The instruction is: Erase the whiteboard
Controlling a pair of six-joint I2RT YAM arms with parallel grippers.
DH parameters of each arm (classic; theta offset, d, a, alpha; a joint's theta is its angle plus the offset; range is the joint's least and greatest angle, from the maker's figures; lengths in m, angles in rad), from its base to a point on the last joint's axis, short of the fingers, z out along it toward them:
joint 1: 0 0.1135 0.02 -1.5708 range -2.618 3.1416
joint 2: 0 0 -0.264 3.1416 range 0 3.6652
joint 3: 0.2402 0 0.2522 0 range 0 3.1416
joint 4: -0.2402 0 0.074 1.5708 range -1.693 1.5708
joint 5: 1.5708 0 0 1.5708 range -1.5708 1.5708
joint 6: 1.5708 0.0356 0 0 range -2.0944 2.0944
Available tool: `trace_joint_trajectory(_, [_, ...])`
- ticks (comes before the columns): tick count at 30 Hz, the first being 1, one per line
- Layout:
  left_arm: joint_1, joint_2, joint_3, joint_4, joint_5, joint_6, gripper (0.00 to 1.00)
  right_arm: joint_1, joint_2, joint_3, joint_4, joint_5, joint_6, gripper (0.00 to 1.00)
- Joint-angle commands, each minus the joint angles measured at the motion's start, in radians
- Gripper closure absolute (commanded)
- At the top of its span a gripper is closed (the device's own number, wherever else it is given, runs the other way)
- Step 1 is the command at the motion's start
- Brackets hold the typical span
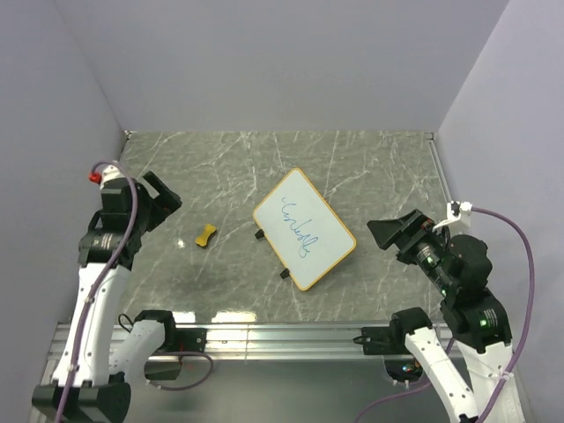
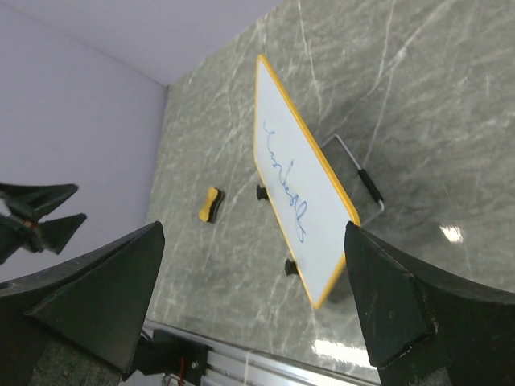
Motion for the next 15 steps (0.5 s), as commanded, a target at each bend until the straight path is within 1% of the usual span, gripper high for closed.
trace_joint_trajectory(1, [0.0, 0.079, -0.072, -0.042, 0.067, 0.046, 0.01, 0.006, -0.06, -0.007, -0.066, 0.002, -0.032, 0.0])
trace_joint_trajectory(3, [0.0, 0.06, -0.109, 0.022, 0.117, 0.097, 0.0, 0.008, -0.083, -0.038, -0.082, 0.004, -0.04, 0.0])
trace_joint_trajectory(4, [0.0, 0.047, -0.142, 0.041, 0.11, 0.112, 0.01, 0.008, -0.097, -0.048, -0.089, -0.004, -0.038, 0.0])
trace_joint_trajectory(5, [0.002, 0.05, -0.135, 0.037, 0.095, 0.105, 0.01, 0.006, -0.101, -0.057, -0.098, -0.015, -0.033, 0.0])
trace_joint_trajectory(7, [0.002, 0.072, -0.126, 0.061, 0.125, 0.135, 0.01, 0.008, -0.106, -0.068, -0.139, -0.045, -0.026, 0.01])
trace_joint_trajectory(10, [0.0, 0.168, -0.111, 0.072, 0.125, 0.155, 0.01, 0.008, -0.138, -0.082, -0.17, -0.058, -0.006, 0.02])
trace_joint_trajectory(12, [0.002, 0.263, -0.104, 0.078, 0.133, 0.16, 0.02, 0.006, -0.155, -0.087, -0.182, -0.046, -0.001, 0.02])
trace_joint_trajectory(14, [-0.006, 0.34, -0.101, 0.11, 0.173, 0.167, 0.02, 0.006, -0.163, -0.09, -0.198, -0.036, -0.001, 0.02])
trace_joint_trajectory(15, [-0.012, 0.357, -0.106, 0.131, 0.168, 0.169, 0.02, 0.008, -0.164, -0.091, -0.199, -0.036, -0.003, 0.02])
